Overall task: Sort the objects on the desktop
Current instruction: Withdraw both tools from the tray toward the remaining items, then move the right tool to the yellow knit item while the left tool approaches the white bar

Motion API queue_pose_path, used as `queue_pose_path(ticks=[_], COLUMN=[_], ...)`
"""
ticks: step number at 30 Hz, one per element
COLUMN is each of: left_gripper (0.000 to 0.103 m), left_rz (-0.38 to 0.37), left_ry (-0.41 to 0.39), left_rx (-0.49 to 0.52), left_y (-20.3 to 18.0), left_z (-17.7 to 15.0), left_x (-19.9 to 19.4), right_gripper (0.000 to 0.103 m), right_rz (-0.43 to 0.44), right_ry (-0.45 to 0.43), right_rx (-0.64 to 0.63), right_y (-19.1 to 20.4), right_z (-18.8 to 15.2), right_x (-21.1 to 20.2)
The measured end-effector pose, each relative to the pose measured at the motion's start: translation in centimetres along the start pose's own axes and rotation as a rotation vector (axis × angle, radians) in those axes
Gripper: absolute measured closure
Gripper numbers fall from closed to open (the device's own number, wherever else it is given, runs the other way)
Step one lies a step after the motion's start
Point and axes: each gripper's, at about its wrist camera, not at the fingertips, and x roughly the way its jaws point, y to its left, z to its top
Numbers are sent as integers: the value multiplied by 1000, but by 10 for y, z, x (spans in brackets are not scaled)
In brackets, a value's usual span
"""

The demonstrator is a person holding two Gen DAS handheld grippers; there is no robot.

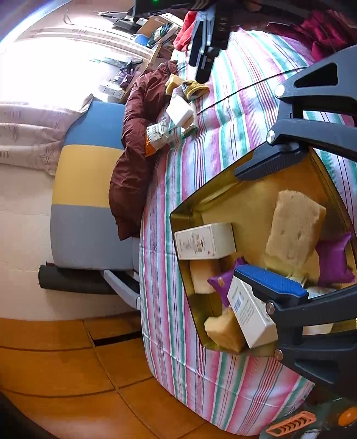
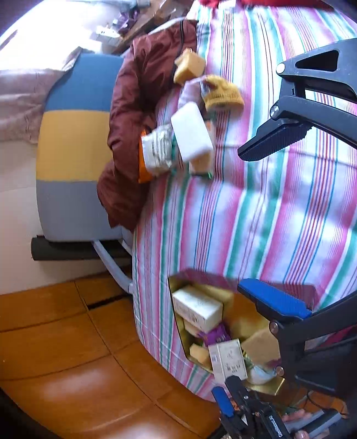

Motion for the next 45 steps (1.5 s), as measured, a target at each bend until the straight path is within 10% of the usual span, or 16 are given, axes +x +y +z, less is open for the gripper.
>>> queue_pose_path(ticks=[19, 29, 45], left_gripper=[38, 38, 38], left_rz=[-30, -55, -113], left_ry=[71, 107, 170], left_rx=[91, 130, 191], left_y=[-39, -56, -93], left_z=[1, 1, 6], left_x=[26, 37, 63], right_gripper=[19, 38, 37], right_rz=[-147, -195, -192], right_ry=[64, 86, 138], right_rx=[183, 400, 311], right_y=[-110, -188, -200], right_z=[12, 5, 10], right_x=[11, 26, 89])
